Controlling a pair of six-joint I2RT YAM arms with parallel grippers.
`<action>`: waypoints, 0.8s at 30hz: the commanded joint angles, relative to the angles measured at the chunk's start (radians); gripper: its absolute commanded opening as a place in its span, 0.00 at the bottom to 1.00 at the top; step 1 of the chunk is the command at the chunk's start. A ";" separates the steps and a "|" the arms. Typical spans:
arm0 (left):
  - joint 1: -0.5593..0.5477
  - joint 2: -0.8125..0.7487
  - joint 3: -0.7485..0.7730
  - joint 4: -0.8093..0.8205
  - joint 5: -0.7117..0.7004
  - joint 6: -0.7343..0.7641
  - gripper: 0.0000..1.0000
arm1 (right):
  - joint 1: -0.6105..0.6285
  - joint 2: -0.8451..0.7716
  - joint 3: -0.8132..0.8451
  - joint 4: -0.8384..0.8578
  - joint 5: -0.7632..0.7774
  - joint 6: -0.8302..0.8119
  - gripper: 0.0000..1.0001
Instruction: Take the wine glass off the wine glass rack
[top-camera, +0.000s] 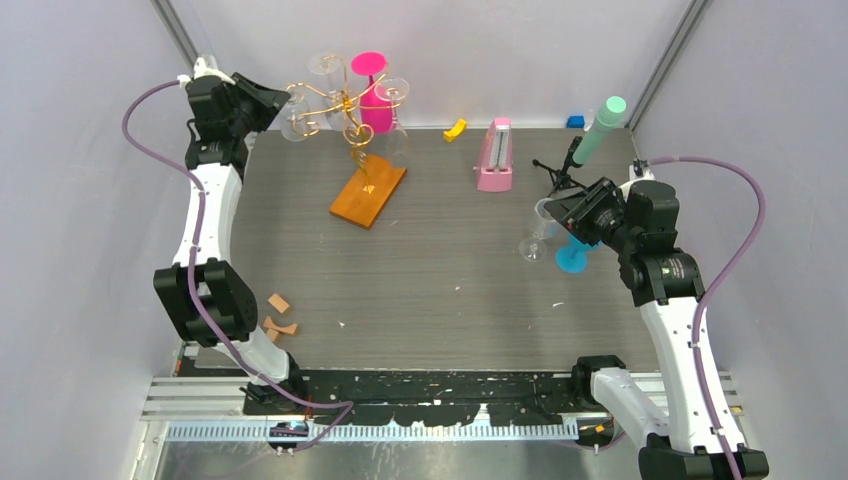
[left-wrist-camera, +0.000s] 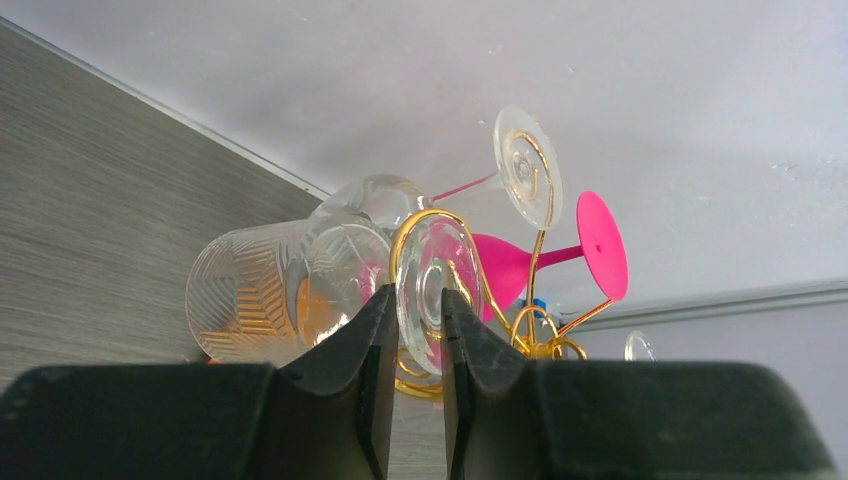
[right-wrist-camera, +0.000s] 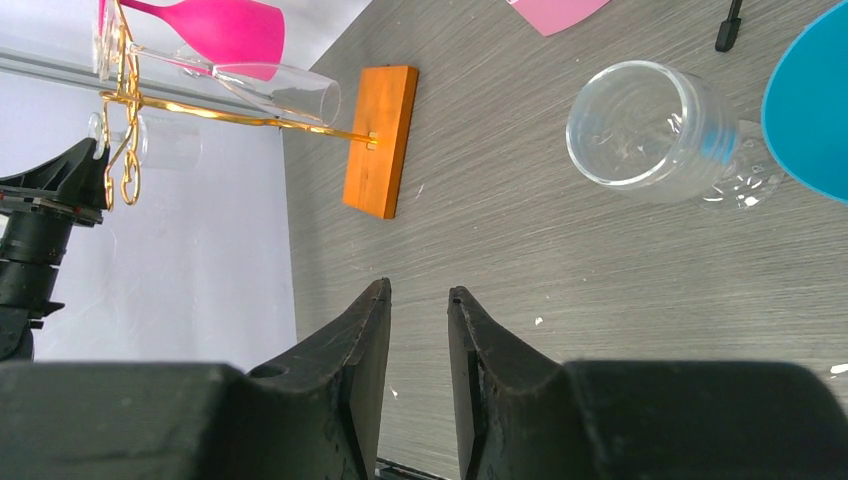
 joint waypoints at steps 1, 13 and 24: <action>0.004 -0.038 0.015 -0.007 0.007 0.020 0.00 | 0.002 -0.017 -0.001 0.046 0.007 0.011 0.33; 0.016 -0.102 -0.037 0.066 -0.001 -0.089 0.00 | 0.002 -0.014 -0.003 0.046 0.006 0.012 0.33; 0.029 -0.088 0.005 -0.034 -0.076 -0.156 0.00 | 0.002 -0.017 -0.012 0.050 0.008 0.015 0.33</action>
